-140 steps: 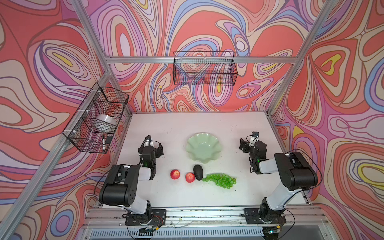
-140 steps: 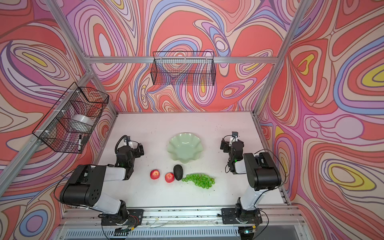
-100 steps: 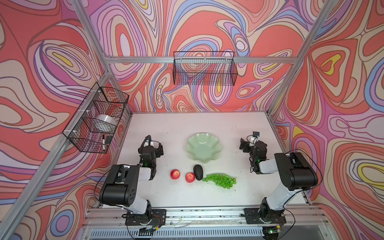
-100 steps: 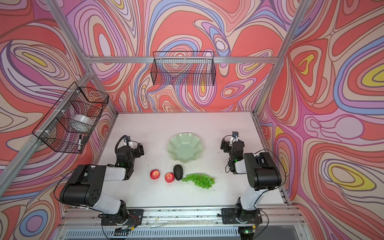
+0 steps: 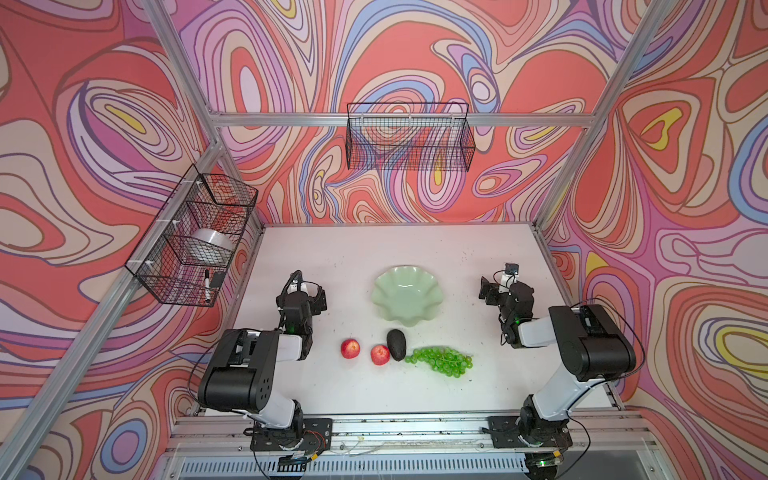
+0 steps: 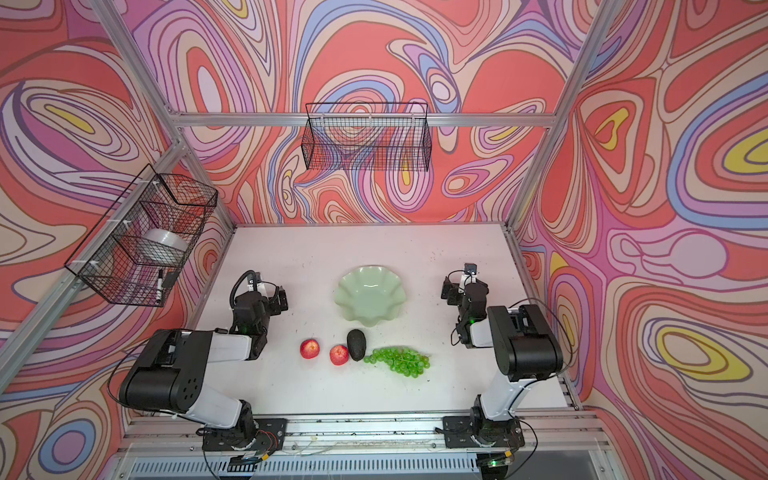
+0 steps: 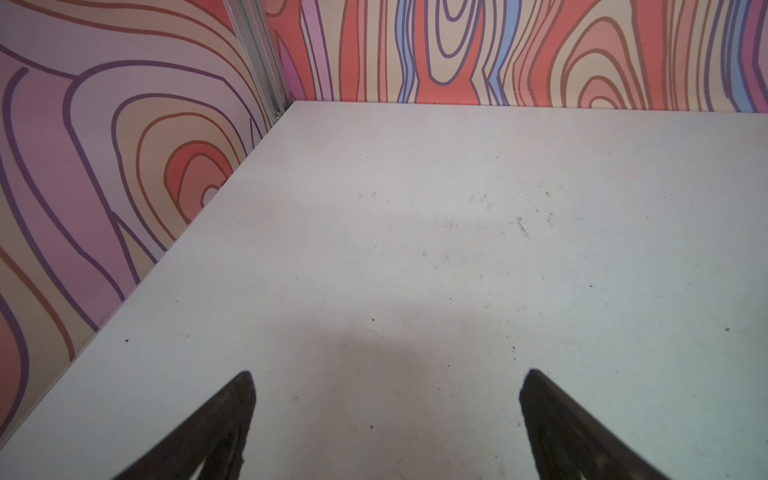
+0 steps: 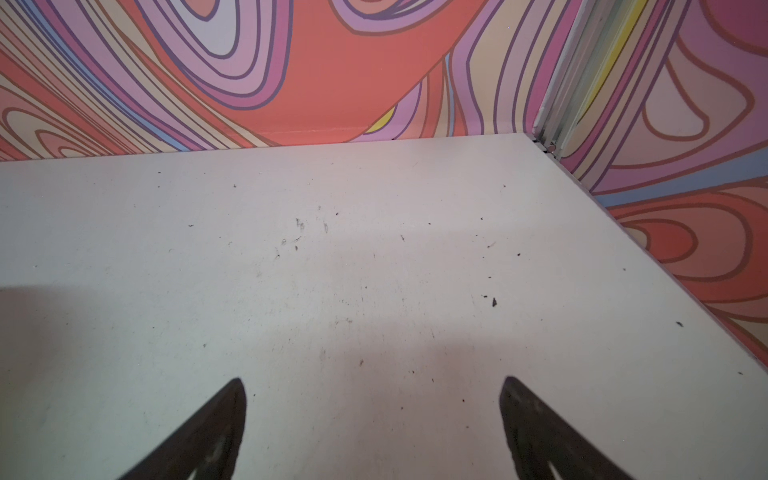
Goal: Place and organize the fake fruits in the fruit bowl
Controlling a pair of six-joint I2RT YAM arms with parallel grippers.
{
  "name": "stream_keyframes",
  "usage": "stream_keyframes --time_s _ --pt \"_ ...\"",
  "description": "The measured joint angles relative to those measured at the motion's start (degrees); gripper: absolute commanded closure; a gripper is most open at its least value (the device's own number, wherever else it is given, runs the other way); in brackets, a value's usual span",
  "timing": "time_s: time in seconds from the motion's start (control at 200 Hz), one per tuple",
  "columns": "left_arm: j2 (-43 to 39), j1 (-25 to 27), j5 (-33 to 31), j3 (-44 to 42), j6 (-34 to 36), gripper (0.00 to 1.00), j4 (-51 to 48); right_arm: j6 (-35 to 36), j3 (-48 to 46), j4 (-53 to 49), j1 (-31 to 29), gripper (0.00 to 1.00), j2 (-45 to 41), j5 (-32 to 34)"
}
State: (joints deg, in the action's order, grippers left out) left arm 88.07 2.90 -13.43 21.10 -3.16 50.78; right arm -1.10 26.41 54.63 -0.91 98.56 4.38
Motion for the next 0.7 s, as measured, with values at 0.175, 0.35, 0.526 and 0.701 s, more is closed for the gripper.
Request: stream_keyframes --time_s 0.175,0.35,0.526,0.701 --pt "0.0 0.0 0.0 0.0 0.02 0.0 0.02 0.0 0.0 -0.17 0.0 0.02 0.0 -0.13" --pt "0.0 0.0 0.0 0.0 0.0 0.01 0.02 0.0 0.0 -0.22 0.0 0.02 0.0 -0.22" --pt "-0.96 0.0 -0.28 -0.35 0.04 0.02 -0.35 0.0 0.0 -0.22 0.0 0.02 0.0 -0.22" --pt "-16.11 2.51 -3.91 7.87 -3.34 0.0 -23.93 0.0 0.0 -0.22 0.02 0.02 0.0 -0.28"
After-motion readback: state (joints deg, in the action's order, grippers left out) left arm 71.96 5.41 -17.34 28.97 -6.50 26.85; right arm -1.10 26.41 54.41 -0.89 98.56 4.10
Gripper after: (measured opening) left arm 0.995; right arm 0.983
